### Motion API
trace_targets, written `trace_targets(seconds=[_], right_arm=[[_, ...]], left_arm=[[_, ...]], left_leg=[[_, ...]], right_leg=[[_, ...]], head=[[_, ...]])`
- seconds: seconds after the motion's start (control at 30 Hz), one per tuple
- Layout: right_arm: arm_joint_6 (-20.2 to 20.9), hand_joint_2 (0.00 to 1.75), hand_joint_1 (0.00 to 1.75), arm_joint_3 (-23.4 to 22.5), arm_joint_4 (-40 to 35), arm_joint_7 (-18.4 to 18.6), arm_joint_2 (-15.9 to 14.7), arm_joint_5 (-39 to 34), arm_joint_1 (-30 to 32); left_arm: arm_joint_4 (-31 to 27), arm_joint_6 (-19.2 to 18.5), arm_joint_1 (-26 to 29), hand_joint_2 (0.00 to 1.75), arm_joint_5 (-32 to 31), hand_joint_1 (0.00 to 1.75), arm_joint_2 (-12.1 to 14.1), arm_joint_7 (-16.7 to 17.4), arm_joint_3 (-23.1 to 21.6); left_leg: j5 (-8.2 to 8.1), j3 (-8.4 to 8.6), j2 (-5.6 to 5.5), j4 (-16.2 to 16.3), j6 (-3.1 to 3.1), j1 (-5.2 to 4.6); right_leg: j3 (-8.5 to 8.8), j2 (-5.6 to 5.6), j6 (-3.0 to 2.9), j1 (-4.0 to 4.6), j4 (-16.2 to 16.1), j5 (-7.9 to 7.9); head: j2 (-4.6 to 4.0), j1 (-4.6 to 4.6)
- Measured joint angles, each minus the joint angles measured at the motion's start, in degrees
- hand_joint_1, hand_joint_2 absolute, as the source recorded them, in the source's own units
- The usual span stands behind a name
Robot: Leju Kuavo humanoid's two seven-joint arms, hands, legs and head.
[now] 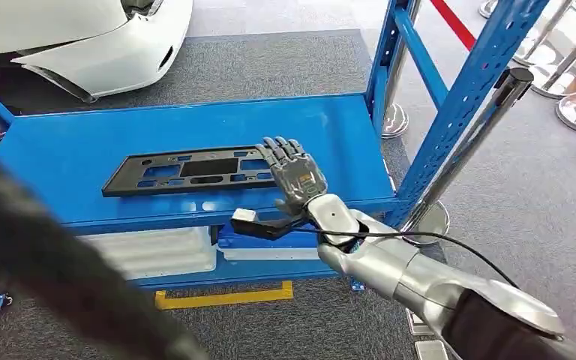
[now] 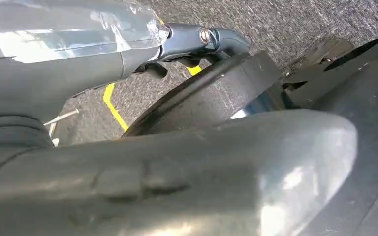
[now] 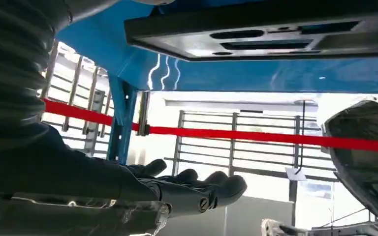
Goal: Take the parts from the cabinet and place them on the table.
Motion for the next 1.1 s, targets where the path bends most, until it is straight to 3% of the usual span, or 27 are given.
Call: trace_targets(seconds=[0.27,0.33,0.4,0.5,0.63,1.1], right_arm=[[1.53,1.75,0.0,0.13,-12.02,3.54,0.13,3.17,0.71],[0.06,1.75,0.0,0.11,-14.27,3.71,0.0,3.15,1.11],[-4.54,1.75,0.0,-0.53,-17.16,3.93,-0.31,1.9,2.38],[-15.99,1.75,0.0,-3.55,-20.95,3.41,-0.61,-3.23,4.78],[-22.4,1.75,0.0,-7.45,-25.11,2.53,-0.94,-5.97,8.46],[-23.32,1.75,0.0,-12.74,-31.58,1.92,-1.48,-7.11,13.17]], left_arm=[[0.02,0.83,-0.03,0.0,0.35,0.0,-0.44,0.74,0.0],[0.02,0.85,-0.03,0.0,0.37,0.0,-0.46,0.72,0.0],[0.02,0.85,-0.01,0.0,0.42,0.0,-0.46,0.68,0.0],[0.02,0.85,0.0,0.0,0.65,0.0,-0.48,0.61,0.0],[0.02,1.22,0.01,0.0,1.14,0.0,-0.57,0.63,0.0],[0.15,1.7,0.04,0.0,1.49,0.0,-0.87,0.61,0.0]], left_leg=[[0.0,0.01,0.0,0.0,0.0,0.02],[0.0,0.02,0.0,0.0,0.0,0.02],[0.0,0.02,0.01,0.0,0.0,0.02],[0.0,0.02,0.0,0.0,0.0,0.01],[0.0,0.02,0.01,0.01,0.0,0.0],[0.0,0.02,0.01,0.01,0.0,0.0]], right_leg=[[-0.01,0.0,-0.01,-0.01,-0.01,-0.01],[-0.01,0.01,-0.01,-0.01,-0.01,-0.01],[-0.01,0.0,-0.01,-0.03,-0.01,-0.01],[0.01,0.0,-0.01,-0.04,-0.01,-0.01],[0.01,0.02,-0.01,-0.06,-0.02,-0.01],[0.01,0.01,-0.01,-0.05,-0.02,-0.01]], head=[[0.0,0.0],[0.0,0.0],[0.0,0.0],[0.0,0.02],[0.0,0.04],[-0.02,0.02]])
